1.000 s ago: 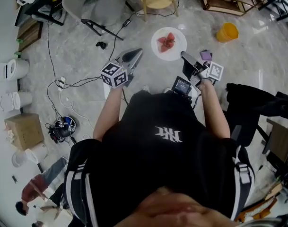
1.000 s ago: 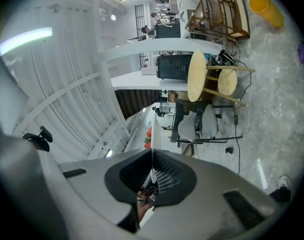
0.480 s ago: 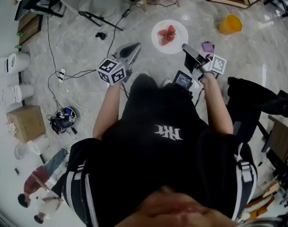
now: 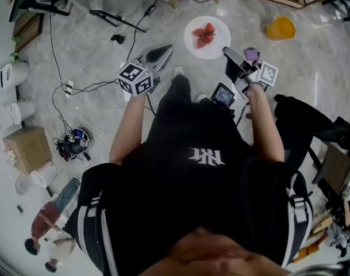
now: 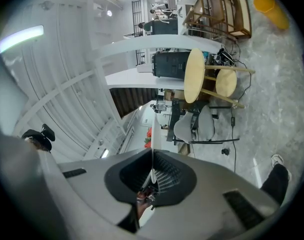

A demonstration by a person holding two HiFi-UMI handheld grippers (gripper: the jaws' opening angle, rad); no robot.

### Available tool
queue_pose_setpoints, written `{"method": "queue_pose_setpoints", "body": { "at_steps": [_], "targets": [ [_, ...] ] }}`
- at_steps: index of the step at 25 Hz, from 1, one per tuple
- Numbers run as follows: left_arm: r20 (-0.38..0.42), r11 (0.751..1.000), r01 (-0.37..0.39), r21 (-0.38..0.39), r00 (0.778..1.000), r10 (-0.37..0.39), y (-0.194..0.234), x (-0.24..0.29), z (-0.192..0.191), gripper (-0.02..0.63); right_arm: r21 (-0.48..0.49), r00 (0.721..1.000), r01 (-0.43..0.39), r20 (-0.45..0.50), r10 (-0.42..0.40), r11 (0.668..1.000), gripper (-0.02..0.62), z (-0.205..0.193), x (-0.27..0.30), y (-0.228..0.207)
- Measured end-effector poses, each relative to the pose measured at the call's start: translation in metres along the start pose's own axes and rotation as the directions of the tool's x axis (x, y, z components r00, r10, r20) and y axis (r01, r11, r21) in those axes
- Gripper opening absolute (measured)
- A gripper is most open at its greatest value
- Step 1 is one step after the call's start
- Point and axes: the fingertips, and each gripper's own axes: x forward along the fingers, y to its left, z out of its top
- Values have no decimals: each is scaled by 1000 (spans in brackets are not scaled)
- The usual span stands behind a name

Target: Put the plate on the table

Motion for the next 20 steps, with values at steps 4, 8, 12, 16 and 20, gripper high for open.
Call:
{"method": "queue_pose_setpoints", "body": {
  "at_steps": [4,8,12,16,20],
  "targets": [
    [9,1000,7,-20,1000,-7,46,6,16,3,-9,1000,21,0,-21,1000,9,23,42,-10],
    [15,1000,18,-22,1000,-18,91,14,29,3,-4,1000,26,4,-26,1000,9,39,84,-18],
    [26,999,36,-24,999,-35,134,26,49,3,-11,1000,26,9,-26,1000,9,59,126,-26],
    [40,997,72,-7,997,-71,164,36,71,3,-19,1000,17,17,-17,1000,9,75,165,-27],
    [62,997,75,-9,995,-74,194,37,84,3,-18,999,24,39,-24,1000,9,90,188,-30]
  ]
}}
